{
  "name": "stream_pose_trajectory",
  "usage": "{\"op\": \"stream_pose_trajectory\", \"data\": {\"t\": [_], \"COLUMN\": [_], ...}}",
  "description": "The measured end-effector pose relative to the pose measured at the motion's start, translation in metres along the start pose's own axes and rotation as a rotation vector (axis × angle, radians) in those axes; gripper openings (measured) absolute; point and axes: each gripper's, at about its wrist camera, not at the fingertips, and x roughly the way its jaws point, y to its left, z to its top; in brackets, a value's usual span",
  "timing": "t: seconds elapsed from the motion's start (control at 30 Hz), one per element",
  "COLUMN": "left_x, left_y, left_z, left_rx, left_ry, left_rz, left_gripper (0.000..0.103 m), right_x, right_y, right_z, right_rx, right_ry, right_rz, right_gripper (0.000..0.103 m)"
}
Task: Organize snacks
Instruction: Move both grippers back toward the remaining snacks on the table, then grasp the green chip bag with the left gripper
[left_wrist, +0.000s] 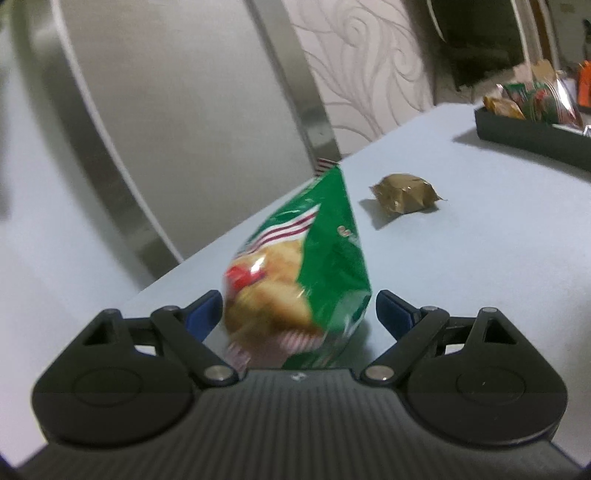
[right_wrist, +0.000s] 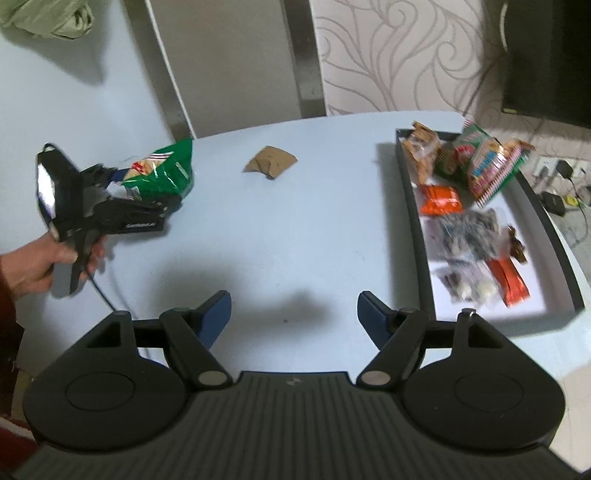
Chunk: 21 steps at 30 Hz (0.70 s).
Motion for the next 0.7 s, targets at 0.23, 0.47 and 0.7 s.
{"op": "stream_pose_trajectory", "data": {"t": [0.23, 0.47, 0.7], "left_x": [0.006, -0.021, -0.064], "left_y": [-0.003, -0.002, -0.006], "left_z": [0.007, -0.002, -0.019], "left_rx": [-0.038, -0.197, -0.361], "left_ry": [-0.017, 0.019, 0.066], "left_rz": [-0.074, -0.077, -0.018], "left_gripper": [0.085, 0.071, 0.073], "right_x": [-0.012, 0.005, 0.053], "right_y": [-0.001, 0.015, 0.038], "right_z": [-0.010, 0.003, 0.052], "right_rx": [0.042, -0.001, -0.196], "right_ry": [0.003, 0.009, 0.020], "right_rz": [-0.066, -0.015, 0.086], "right_gripper": [0.079, 0.079, 0.079]}}
